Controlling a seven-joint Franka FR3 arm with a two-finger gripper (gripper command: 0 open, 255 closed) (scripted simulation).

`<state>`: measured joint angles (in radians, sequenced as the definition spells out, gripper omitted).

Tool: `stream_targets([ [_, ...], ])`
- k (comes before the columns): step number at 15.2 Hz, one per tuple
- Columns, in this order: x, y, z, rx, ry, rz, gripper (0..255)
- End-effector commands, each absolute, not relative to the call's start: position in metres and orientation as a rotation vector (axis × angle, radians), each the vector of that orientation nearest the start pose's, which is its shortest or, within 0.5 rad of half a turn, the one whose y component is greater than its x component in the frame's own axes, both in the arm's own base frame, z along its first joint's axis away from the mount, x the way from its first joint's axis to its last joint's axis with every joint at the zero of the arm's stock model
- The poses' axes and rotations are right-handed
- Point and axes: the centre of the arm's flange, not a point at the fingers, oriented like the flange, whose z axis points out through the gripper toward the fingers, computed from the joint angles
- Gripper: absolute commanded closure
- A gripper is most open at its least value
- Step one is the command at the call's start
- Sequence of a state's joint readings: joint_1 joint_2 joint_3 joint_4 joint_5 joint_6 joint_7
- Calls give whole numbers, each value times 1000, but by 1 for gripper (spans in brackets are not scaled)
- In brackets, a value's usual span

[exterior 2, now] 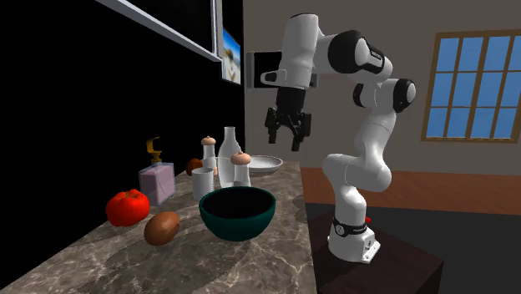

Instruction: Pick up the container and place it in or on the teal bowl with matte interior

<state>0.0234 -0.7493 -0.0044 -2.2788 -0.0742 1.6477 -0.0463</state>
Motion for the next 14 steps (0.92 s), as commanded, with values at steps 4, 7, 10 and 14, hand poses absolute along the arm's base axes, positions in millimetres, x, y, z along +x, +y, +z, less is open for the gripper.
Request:
stream_targets([
  [4, 341, -36, 616, -3229, -32, -137, 0],
  [7, 354, -71, 610, -3249, 46, -85, 0],
  [10, 365, -107, 603, -3266, 124, -32, 0],
  [14, 374, -147, 597, -3281, 209, 26, 0],
])
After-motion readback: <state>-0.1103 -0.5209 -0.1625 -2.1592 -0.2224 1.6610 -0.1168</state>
